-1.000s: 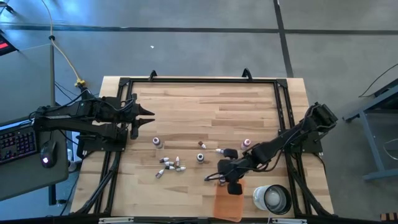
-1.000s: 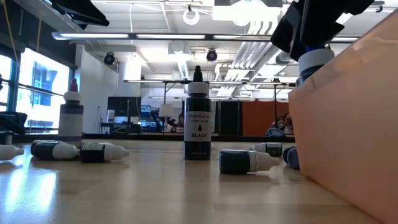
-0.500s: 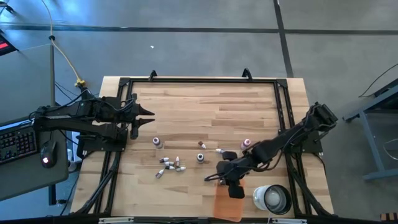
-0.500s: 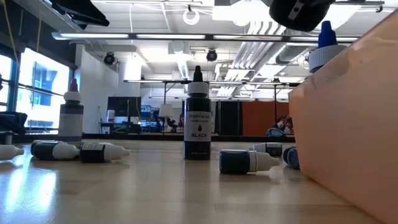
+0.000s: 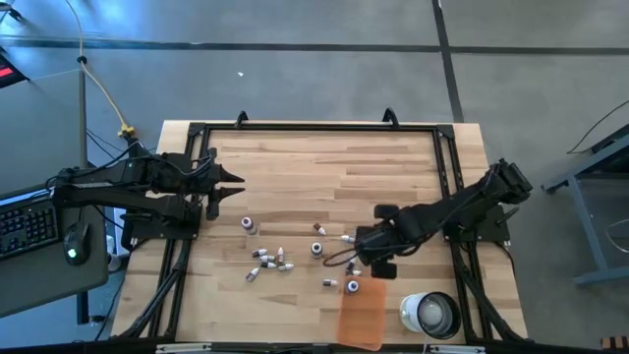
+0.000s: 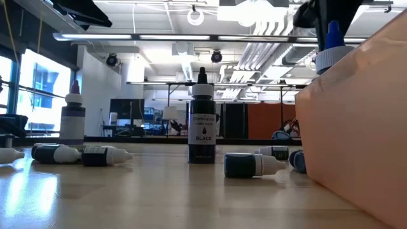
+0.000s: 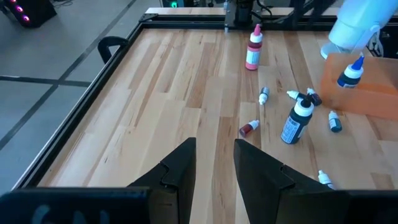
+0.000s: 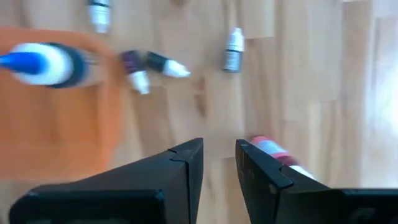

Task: Pick & Place food coloring
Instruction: Put the large pink food coloring bottle into the orange bin

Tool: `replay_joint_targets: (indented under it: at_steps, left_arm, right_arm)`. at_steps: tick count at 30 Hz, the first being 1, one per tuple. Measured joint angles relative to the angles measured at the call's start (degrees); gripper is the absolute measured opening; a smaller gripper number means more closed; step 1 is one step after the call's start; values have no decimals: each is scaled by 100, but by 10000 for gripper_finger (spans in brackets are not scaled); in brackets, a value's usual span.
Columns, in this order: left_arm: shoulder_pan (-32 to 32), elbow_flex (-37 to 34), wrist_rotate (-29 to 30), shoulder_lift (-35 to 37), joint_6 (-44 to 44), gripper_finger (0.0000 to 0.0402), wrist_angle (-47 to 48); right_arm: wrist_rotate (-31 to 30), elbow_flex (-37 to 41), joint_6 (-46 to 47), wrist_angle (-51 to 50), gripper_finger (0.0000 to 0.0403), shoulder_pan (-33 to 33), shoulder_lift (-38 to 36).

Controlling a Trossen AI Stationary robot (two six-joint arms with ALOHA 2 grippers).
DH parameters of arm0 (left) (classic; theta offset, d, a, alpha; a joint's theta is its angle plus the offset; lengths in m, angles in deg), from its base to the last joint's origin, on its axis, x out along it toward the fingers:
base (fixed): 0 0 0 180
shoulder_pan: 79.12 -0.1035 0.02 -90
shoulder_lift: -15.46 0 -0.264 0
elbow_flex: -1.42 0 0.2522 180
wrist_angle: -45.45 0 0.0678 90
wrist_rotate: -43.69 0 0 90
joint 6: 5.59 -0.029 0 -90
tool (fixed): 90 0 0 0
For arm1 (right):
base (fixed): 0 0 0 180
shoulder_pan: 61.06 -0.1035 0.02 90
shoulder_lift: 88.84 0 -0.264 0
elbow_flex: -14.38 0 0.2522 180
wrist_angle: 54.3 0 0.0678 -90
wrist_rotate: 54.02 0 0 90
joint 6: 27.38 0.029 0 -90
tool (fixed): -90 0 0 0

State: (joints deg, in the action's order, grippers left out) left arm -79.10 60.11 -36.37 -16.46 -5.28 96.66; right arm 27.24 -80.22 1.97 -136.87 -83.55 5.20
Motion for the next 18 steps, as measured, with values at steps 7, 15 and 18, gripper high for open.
replay_joint_targets:
  at_steps: [7, 15, 18]
  left_arm:
    - [1, 0, 8, -86, 1, 108, -2]
    - [1, 0, 13, -131, 1, 108, -13]
    - [1, 0, 13, -143, 1, 108, -7]
  right_arm:
    - [-317, 580, 17, -111, 87, 552, 2]
    - [311, 527, -251, -811, 87, 1090, 2]
    - [174, 359, -301, -1099, 87, 1212, 2]
